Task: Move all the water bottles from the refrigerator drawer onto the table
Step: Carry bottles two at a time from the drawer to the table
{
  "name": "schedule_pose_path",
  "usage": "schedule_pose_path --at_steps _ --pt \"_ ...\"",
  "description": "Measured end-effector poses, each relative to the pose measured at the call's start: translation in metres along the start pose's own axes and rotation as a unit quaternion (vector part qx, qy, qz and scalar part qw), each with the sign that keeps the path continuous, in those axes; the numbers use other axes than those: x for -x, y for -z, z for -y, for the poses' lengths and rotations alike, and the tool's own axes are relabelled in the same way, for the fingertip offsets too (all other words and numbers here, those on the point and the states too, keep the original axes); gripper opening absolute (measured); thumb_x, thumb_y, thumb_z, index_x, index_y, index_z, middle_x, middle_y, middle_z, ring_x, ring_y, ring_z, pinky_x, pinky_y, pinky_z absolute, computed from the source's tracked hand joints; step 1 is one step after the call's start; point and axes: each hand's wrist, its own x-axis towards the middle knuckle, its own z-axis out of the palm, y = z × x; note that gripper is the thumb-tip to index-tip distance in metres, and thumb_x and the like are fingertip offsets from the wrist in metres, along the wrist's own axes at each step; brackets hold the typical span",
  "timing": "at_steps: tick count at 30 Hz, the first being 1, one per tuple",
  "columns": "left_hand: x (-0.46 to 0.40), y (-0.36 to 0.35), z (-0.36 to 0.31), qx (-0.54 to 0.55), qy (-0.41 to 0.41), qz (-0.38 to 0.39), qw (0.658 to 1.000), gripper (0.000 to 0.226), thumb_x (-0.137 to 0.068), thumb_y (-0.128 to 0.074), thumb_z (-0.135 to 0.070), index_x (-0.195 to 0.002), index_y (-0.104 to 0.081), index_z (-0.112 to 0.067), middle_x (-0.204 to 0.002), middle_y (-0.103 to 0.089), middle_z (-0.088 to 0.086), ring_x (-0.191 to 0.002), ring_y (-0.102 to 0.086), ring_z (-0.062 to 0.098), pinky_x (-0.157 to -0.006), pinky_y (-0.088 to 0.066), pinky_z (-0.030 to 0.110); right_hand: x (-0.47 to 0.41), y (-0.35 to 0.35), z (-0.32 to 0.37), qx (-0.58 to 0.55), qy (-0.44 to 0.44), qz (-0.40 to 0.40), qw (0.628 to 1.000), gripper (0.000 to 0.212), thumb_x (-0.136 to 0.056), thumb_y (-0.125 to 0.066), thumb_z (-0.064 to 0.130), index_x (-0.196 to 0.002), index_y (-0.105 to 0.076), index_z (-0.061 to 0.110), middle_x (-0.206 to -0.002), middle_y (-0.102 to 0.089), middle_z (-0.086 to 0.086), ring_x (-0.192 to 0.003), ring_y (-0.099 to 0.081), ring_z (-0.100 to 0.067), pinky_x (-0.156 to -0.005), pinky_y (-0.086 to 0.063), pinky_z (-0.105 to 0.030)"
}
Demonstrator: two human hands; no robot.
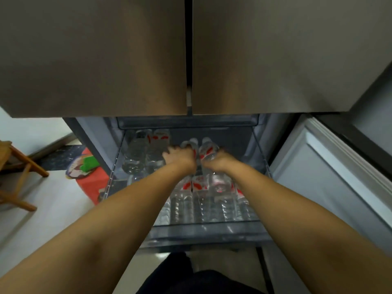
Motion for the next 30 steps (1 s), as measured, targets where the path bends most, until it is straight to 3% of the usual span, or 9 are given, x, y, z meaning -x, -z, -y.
schedule_pose_path --at_steps 2,5,8,12,17,20,24,28,30 --pt "0.019 -0.005 -0.005 -0.012 -0.004 -0.027 1.000 0.070 -0.086 -0.063 -0.031 -0.146 -0.027 -0.021 -0.147 -0.031 0.016 -0.135 -0.025 0.034 -0.106 -0.029 0.046 0.016 0.000 -0.008 -0.006 -0.017 -0.001 1.000 0.059 -0.094 -0.058 0.027 -0.143 -0.032 0.006 -0.139 -0.047 -0.014 -0.126 -0.050 -0.029 -0.096 -0.042 -0.029" --pt "0.044 -0.017 -0.007 0.006 0.010 -0.040 0.999 0.083 -0.081 -0.070 -0.032 -0.147 -0.021 -0.022 -0.143 -0.030 0.018 -0.132 -0.029 0.034 -0.105 -0.033 0.043 0.037 -0.003 -0.012 -0.024 -0.037 0.052 0.998 0.085 -0.093 -0.058 0.039 -0.152 -0.006 0.008 -0.151 -0.032 -0.013 -0.134 -0.040 -0.029 -0.102 -0.042 -0.031" --pt "0.062 -0.025 -0.005 0.037 0.027 -0.046 0.998 0.088 -0.079 -0.072 -0.038 -0.148 -0.020 -0.022 -0.145 -0.027 0.019 -0.134 -0.027 0.035 -0.109 -0.030 0.044 0.055 -0.009 -0.014 -0.004 -0.026 0.110 0.994 0.073 -0.101 -0.041 0.036 -0.152 0.003 0.007 -0.157 -0.019 -0.013 -0.143 -0.025 -0.030 -0.106 -0.036 -0.029" --pt "0.066 -0.025 -0.002 0.074 0.050 -0.006 0.996 0.109 -0.073 -0.075 -0.050 -0.151 -0.004 -0.023 -0.151 -0.018 0.019 -0.141 -0.019 0.037 -0.112 -0.026 0.051 0.056 -0.024 -0.026 -0.013 -0.058 0.059 0.996 0.108 -0.086 -0.064 0.047 -0.152 0.016 0.018 -0.152 -0.028 -0.015 -0.132 -0.041 -0.034 -0.106 -0.039 -0.042" --pt "0.053 -0.027 -0.001 0.184 0.058 0.070 0.979 0.116 -0.080 -0.070 -0.047 -0.150 0.019 -0.024 -0.157 -0.007 0.020 -0.144 -0.015 0.041 -0.115 -0.021 0.051 0.049 -0.027 -0.029 -0.037 -0.079 0.020 0.996 0.099 -0.091 -0.057 0.049 -0.153 0.009 0.010 -0.156 -0.023 -0.016 -0.138 -0.036 -0.034 -0.111 -0.033 -0.039" --pt "0.046 -0.032 0.001 0.262 0.087 0.060 0.959 0.114 -0.082 -0.071 -0.038 -0.150 0.020 -0.023 -0.156 -0.013 0.022 -0.142 -0.024 0.041 -0.114 -0.025 0.050 0.039 -0.030 -0.030 -0.051 -0.094 0.012 0.994 0.098 -0.089 -0.057 0.052 -0.154 0.003 0.009 -0.155 -0.028 -0.016 -0.136 -0.039 -0.034 -0.107 -0.037 -0.038" --pt "0.034 -0.032 0.006 0.267 0.076 0.067 0.958 0.121 -0.076 -0.075 -0.040 -0.149 0.020 -0.022 -0.153 -0.025 0.022 -0.135 -0.038 0.040 -0.110 -0.036 0.050 0.028 -0.032 -0.027 -0.062 -0.097 -0.003 0.993 0.086 -0.088 -0.060 0.050 -0.149 -0.015 0.009 -0.142 -0.045 -0.014 -0.122 -0.054 -0.030 -0.093 -0.045 -0.034" --pt "0.028 -0.026 0.007 0.289 0.071 0.074 0.952 0.123 -0.073 -0.079 -0.032 -0.150 0.016 -0.021 -0.153 -0.025 0.020 -0.137 -0.035 0.040 -0.109 -0.038 0.049 0.022 -0.023 -0.028 -0.125 -0.068 0.001 0.990 0.070 -0.089 -0.061 0.045 -0.143 -0.031 0.011 -0.133 -0.054 -0.012 -0.113 -0.059 -0.028 -0.078 -0.045 -0.029" --pt "0.026 -0.022 0.012 0.340 0.047 0.098 0.934 0.118 -0.072 -0.081 -0.026 -0.152 0.006 -0.017 -0.150 -0.030 0.019 -0.134 -0.039 0.038 -0.106 -0.041 0.042 0.025 -0.016 -0.033 -0.203 -0.085 0.026 0.975 0.049 -0.091 -0.059 0.045 -0.126 -0.049 0.013 -0.110 -0.065 -0.011 -0.092 -0.065 -0.024 -0.066 -0.046 -0.026"
